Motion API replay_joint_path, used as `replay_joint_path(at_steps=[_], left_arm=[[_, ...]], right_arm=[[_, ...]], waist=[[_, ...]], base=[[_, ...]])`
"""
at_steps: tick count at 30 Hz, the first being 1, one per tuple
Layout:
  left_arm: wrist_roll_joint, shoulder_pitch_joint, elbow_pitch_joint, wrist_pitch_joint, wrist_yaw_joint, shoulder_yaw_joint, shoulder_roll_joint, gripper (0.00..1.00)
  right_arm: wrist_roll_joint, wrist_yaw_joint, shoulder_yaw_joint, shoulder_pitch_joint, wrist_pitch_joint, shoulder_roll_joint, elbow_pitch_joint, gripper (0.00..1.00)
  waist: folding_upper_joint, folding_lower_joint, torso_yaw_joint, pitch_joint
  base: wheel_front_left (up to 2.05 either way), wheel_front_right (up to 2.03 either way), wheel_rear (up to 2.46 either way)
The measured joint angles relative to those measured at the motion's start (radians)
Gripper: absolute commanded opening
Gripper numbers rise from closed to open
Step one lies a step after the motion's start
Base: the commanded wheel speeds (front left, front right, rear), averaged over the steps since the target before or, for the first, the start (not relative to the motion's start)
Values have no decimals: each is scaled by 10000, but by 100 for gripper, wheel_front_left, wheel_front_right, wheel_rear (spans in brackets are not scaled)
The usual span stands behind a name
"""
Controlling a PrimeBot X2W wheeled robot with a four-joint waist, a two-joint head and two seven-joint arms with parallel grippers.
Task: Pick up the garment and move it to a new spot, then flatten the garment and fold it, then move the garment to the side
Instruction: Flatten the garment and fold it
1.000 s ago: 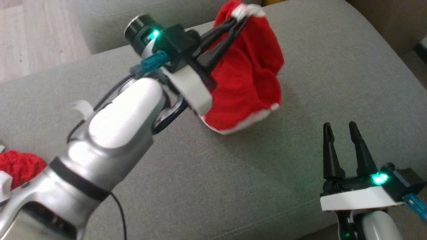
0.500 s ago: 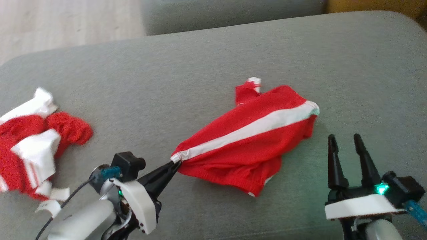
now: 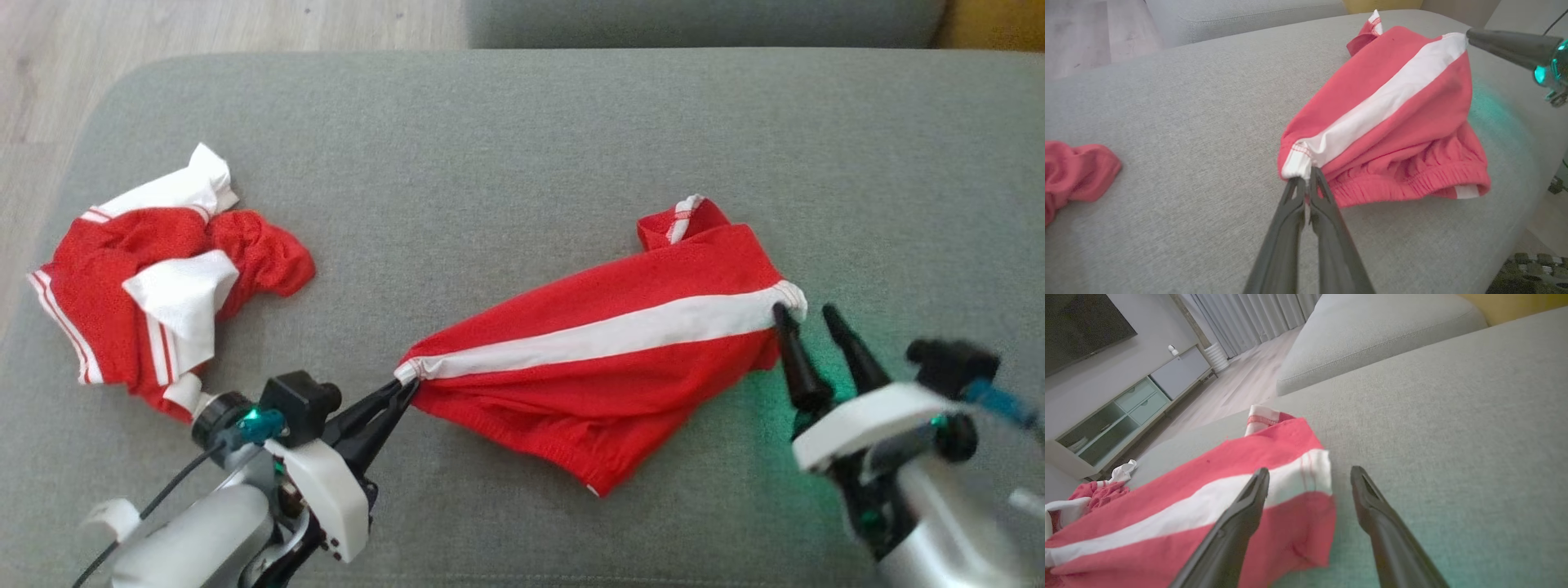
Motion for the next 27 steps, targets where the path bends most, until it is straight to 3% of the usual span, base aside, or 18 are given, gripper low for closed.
replay_joint_path(at_steps=[5, 11, 12, 15, 16, 21, 27], left_arm=[[192, -26, 222, -63, -86, 90, 2, 0], [422, -215, 470, -73, -194, 207, -48, 0], [447, -229, 491, -75, -228, 247, -63, 0], [491, -228, 573, -75, -268, 324, -119, 0], [550, -227, 581, -75, -268, 349, -134, 0], [807, -203, 571, -73, -305, 535, -136, 0], [1363, -458, -240, -75, -416, 1442, -111, 0]], right_arm=[[2130, 0, 1087, -771, 1012, -1227, -52, 100], [4238, 0, 2326, -935, 1931, -1977, -476, 100], [4410, 0, 2545, -941, 2025, -2086, -535, 89], [4826, 0, 3095, -973, 1981, -2366, -740, 17], [4953, 0, 3233, -1003, 1902, -2451, -813, 0], [5404, -2, 3799, -1261, 1258, -2924, -1333, 0], [5892, 0, 3942, -1905, 318, -3649, -2119, 0]], waist=[[0, 0, 112, 197], [0, 0, 231, 389], [0, 1, 240, 409], [0, 1, 250, 390], [0, 0, 246, 359], [0, -1, 124, 149], [0, -2, -188, 39]], base=[[0, 0, 0], [0, 0, 0], [0, 0, 0], [0, 0, 0], [0, 0, 0], [0, 0, 0], [0, 0, 0]])
